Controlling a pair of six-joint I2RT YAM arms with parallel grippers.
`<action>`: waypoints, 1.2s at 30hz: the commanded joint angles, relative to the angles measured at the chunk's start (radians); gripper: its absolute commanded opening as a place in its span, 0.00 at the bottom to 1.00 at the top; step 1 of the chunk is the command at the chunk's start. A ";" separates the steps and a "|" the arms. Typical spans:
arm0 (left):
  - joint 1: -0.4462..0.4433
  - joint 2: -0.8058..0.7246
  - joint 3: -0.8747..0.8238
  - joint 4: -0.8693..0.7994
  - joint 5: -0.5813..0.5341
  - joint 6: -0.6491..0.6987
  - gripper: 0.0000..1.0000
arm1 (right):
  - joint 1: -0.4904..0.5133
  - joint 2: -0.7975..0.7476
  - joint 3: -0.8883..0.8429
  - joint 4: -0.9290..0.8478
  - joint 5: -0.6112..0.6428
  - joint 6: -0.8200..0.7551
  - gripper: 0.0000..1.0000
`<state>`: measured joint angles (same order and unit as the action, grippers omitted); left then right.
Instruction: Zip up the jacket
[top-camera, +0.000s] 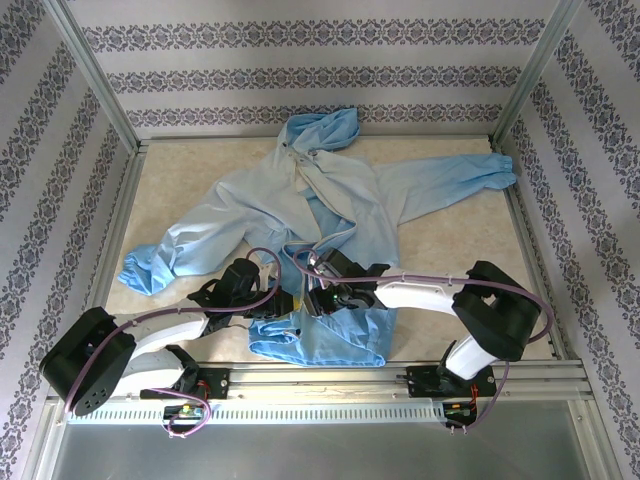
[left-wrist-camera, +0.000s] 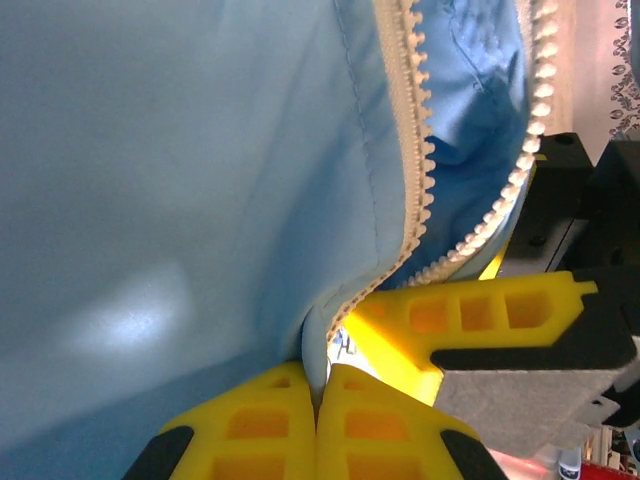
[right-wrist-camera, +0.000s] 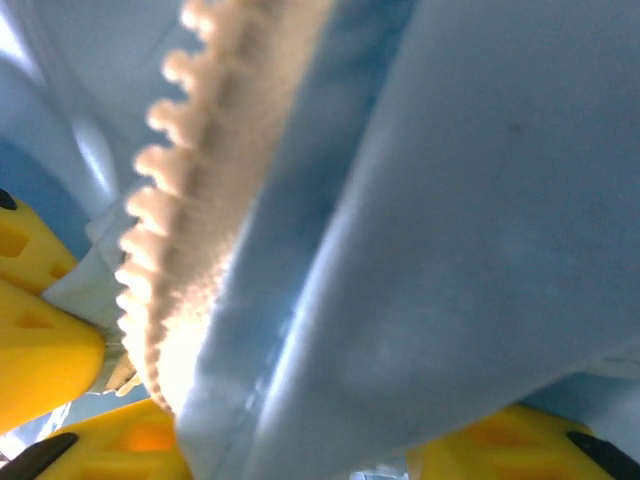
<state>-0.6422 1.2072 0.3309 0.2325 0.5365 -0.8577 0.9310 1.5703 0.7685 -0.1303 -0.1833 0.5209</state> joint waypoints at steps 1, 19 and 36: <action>-0.010 -0.006 -0.005 0.001 -0.033 0.001 0.00 | -0.013 -0.055 -0.045 0.071 -0.027 0.045 0.49; -0.010 -0.011 0.001 -0.051 -0.037 0.016 0.00 | -0.037 -0.038 -0.060 0.130 -0.090 0.120 0.55; 0.026 -0.194 0.097 -0.204 -0.021 0.094 0.00 | 0.003 -0.304 -0.022 -0.004 0.087 -0.203 0.00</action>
<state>-0.6319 1.0653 0.3698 0.0807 0.5152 -0.8108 0.9119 1.3460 0.6987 -0.0807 -0.1856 0.4747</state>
